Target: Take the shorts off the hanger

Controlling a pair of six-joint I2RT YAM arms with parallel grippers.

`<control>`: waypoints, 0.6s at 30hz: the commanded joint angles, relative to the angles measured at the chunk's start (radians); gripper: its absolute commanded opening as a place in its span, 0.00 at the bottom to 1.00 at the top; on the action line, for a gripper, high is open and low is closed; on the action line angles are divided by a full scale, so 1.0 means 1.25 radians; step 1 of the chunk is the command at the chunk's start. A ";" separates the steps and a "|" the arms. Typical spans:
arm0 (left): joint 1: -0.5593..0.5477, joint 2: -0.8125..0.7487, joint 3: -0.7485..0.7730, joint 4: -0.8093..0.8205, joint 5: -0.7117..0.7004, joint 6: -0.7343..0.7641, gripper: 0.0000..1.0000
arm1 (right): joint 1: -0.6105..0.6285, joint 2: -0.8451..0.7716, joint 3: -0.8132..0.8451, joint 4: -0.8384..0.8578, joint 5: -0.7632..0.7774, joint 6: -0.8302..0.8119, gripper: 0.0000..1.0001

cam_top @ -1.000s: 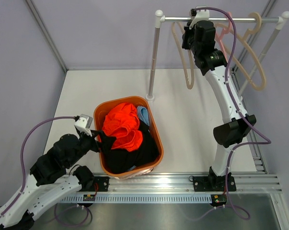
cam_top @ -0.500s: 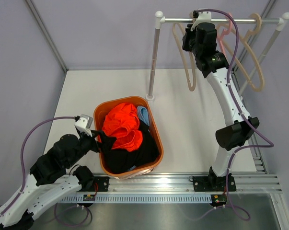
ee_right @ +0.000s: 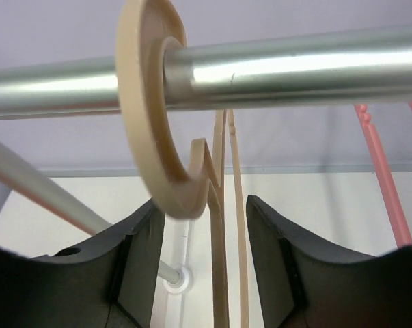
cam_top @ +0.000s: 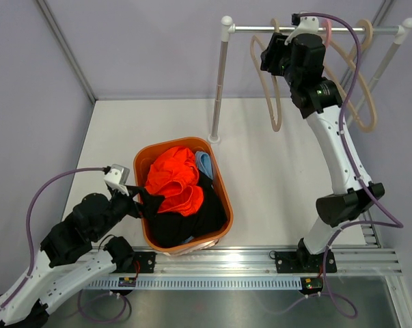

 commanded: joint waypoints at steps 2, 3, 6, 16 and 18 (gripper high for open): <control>-0.004 -0.014 -0.005 0.033 -0.016 0.005 0.99 | -0.005 -0.140 -0.081 0.030 0.009 0.051 0.62; -0.005 -0.017 -0.005 0.034 -0.016 0.007 0.99 | -0.006 -0.159 -0.103 0.038 0.005 0.055 0.62; -0.005 -0.028 -0.005 0.034 -0.017 0.007 0.99 | -0.006 -0.249 -0.180 0.041 -0.008 0.076 0.65; -0.008 -0.042 -0.006 0.027 -0.036 -0.001 0.99 | 0.006 -0.609 -0.539 0.076 -0.365 0.247 0.95; -0.008 -0.035 -0.005 0.027 -0.036 -0.001 0.99 | 0.021 -0.663 -0.613 0.110 -0.370 0.266 0.99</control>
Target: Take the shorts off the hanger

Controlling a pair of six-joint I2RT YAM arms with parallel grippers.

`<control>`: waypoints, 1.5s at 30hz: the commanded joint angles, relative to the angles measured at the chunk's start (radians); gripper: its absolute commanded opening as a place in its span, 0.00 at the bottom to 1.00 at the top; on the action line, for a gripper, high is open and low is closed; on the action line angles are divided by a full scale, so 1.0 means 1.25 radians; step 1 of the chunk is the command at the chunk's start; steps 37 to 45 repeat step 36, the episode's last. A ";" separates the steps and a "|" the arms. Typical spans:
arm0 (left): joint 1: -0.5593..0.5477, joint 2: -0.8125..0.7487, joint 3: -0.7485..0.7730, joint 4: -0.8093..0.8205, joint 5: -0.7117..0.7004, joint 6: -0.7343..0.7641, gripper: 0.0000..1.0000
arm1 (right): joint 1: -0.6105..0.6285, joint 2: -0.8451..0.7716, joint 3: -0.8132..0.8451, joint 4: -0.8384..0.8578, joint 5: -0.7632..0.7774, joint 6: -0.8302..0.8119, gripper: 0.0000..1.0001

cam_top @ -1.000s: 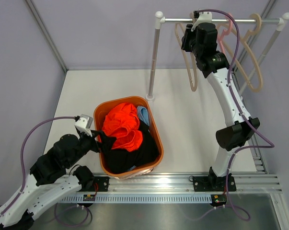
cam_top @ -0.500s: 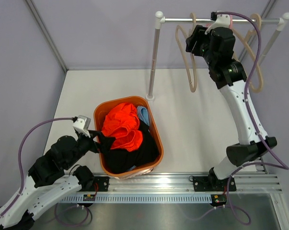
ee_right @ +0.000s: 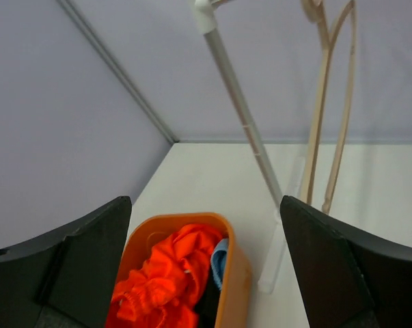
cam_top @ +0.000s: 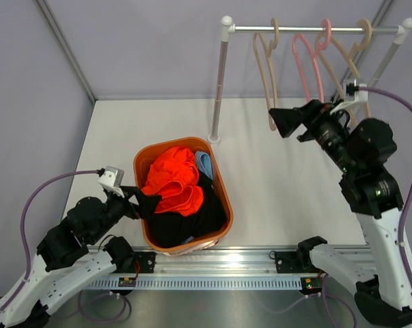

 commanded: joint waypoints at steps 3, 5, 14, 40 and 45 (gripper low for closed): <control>-0.004 0.026 -0.004 0.030 -0.016 0.001 0.99 | 0.086 -0.143 -0.233 0.057 -0.068 0.081 1.00; -0.004 0.039 -0.001 0.028 -0.017 0.002 0.99 | 0.153 -0.208 -0.318 0.053 -0.015 0.081 0.99; -0.004 0.045 -0.002 0.031 -0.009 0.005 0.99 | 0.207 -0.249 -0.554 0.118 -0.046 0.170 1.00; -0.004 0.065 -0.001 0.031 -0.006 0.006 0.99 | 0.217 -0.262 -0.636 0.236 -0.063 0.186 1.00; -0.004 0.065 -0.001 0.031 -0.006 0.006 0.99 | 0.217 -0.262 -0.636 0.236 -0.063 0.186 1.00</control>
